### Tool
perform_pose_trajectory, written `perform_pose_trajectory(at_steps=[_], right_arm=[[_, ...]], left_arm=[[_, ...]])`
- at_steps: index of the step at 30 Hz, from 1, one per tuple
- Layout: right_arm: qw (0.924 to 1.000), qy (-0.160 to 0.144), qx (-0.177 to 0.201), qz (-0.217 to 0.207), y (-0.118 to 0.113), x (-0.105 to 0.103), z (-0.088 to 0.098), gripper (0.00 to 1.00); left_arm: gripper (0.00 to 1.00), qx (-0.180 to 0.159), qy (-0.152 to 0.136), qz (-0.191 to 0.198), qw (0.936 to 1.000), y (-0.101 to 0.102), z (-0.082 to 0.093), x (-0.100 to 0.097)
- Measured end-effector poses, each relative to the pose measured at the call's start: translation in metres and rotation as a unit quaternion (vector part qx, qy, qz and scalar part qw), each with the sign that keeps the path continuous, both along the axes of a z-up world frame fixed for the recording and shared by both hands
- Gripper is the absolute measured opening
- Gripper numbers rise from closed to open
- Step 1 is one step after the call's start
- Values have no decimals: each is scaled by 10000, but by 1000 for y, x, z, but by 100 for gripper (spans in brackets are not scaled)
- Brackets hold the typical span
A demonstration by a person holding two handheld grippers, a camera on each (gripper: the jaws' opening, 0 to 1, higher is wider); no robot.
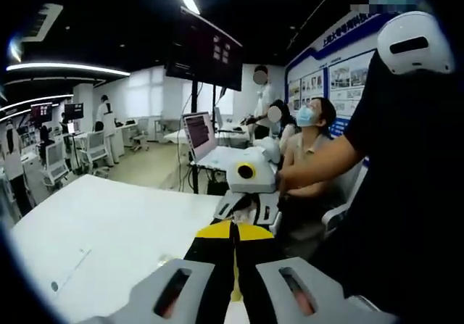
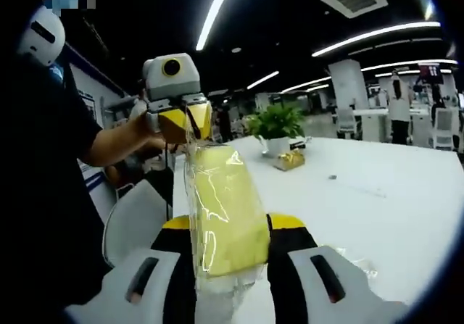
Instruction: Compare the silicone blocks by pressing each to a similar depth, holding the contact briefly, and releasing to observe deformation and rebound differences across the visible hardness samples.
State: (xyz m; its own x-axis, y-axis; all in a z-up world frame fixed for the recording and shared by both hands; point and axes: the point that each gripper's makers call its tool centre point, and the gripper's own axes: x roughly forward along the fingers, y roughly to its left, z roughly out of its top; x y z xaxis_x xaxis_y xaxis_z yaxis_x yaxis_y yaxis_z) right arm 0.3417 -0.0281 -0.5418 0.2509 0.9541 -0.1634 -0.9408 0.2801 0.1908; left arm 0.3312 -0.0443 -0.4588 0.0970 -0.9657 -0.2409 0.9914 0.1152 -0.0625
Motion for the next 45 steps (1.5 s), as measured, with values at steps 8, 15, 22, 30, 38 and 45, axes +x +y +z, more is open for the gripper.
perform_pose_trajectory(at_steps=[8, 15, 22, 30, 38, 45], right_arm=[[9998, -120, -153, 51, 4, 4, 8, 20], [9976, -494, -471, -103, 3, 12, 14, 13], [9985, -237, -484, -4, 5, 5, 12, 8], [9988, -164, -453, 121, 7, -3, 13, 6], [9988, -15, -459, 155, 6, -4, 11, 7], [9989, 164, -402, 154, 5, -5, 10, 12]], left_arm=[[0, -73, 10, 132, 9999, 5, 7, 7], [0, -211, 124, 216, 9995, 7, 11, 10], [0, -185, 112, 263, 9994, 8, 10, 9], [0, -197, 103, 240, 9995, 8, 10, 4], [0, -219, 194, 268, 9992, 8, 7, 2], [0, -219, 360, 302, 9987, 9, 7, 2]])
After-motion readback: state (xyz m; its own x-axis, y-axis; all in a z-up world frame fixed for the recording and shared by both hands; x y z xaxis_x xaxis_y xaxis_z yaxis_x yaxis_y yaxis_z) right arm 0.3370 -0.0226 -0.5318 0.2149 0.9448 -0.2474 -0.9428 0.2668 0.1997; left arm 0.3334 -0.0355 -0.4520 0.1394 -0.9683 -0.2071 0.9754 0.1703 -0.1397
